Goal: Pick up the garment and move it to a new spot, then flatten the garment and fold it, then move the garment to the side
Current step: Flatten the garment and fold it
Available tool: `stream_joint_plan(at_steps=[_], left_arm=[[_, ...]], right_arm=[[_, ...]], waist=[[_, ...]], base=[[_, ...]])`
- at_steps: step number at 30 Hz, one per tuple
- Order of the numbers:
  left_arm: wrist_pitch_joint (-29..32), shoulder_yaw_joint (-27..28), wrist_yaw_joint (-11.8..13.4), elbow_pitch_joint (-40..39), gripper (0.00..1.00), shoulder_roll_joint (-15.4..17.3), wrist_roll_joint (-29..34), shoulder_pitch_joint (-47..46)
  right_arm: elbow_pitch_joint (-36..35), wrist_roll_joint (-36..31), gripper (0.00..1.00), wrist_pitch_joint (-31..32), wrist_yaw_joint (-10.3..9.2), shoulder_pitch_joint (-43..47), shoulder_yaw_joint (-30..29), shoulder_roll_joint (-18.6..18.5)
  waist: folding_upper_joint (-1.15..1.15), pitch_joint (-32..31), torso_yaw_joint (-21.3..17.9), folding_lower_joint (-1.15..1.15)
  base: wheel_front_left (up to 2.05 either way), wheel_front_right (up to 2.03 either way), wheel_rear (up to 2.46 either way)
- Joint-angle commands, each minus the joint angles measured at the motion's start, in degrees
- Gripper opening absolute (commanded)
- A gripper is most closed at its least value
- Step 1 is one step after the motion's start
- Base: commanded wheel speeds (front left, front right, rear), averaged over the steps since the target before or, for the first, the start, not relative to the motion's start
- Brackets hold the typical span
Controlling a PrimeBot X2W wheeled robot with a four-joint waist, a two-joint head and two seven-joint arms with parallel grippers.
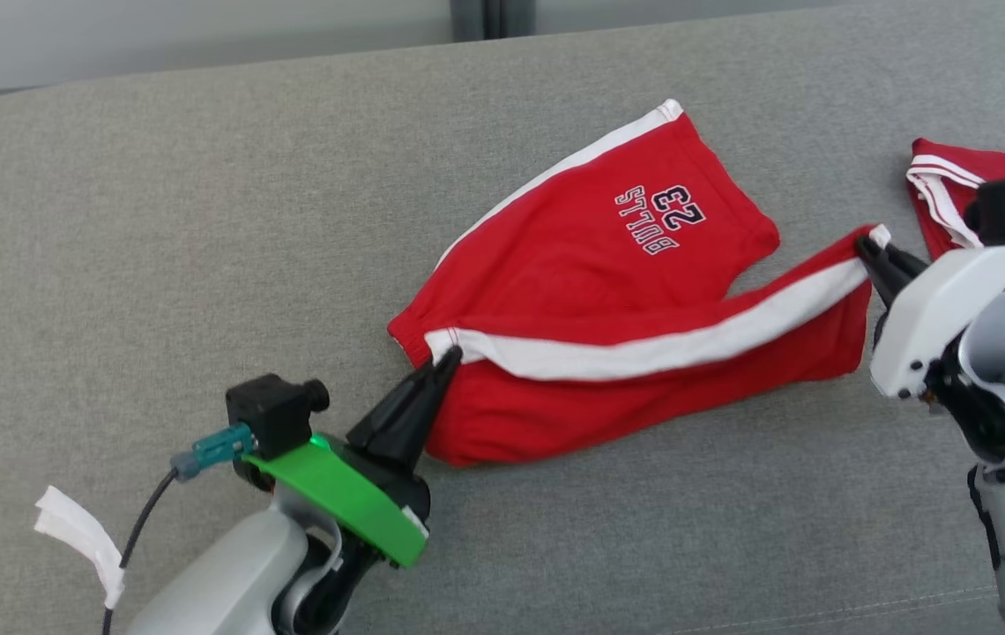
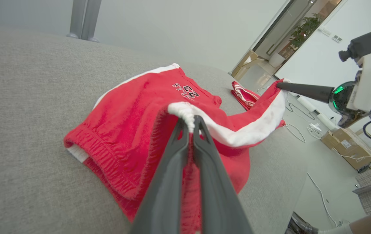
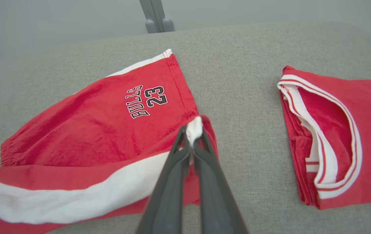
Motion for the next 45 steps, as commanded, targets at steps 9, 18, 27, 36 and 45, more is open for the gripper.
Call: stream_joint_plan(at_steps=[9,18,27,36,45], left_arm=[[-0.12,5.71,-0.15,9.8,0.0,-6.38,4.64,-7.53],[-0.13,7.64,-0.15,10.98,0.0,-11.46,6.51,-11.19],[-0.14,10.72,-0.15,11.83,0.0,-14.04,8.94,-11.95],[-0.13,10.22,-0.15,12.72,1.0,-15.2,8.65,-11.09],[-0.14,10.72,-0.15,12.47,1.0,-12.74,9.15,-6.12]], right_arm=[[19.42,-3.79,0.0,-9.77,-0.01,-18.54,5.97,-3.02],[32.37,-6.21,0.0,-16.79,-0.01,-29.75,7.99,-3.28],[41.43,-7.63,0.0,-22.89,-0.01,-35.82,8.66,-3.3],[48.13,-6.97,1.0,-26.13,-0.01,-37.92,9.81,-2.61],[49.77,-0.9,1.0,-21.43,-0.01,-34.72,13.7,-3.22]], waist=[[0.0,8.11,6.77,0.0],[0.0,12.69,9.55,0.0],[0.0,15.03,10.82,0.0],[0.0,14.35,11.19,0.0],[0.0,8.96,10.31,0.0]], base=[[0.0,0.0,0.0],[0.0,0.0,0.0],[0.0,0.0,0.0],[0.0,0.0,0.0],[0.0,0.0,0.0]])
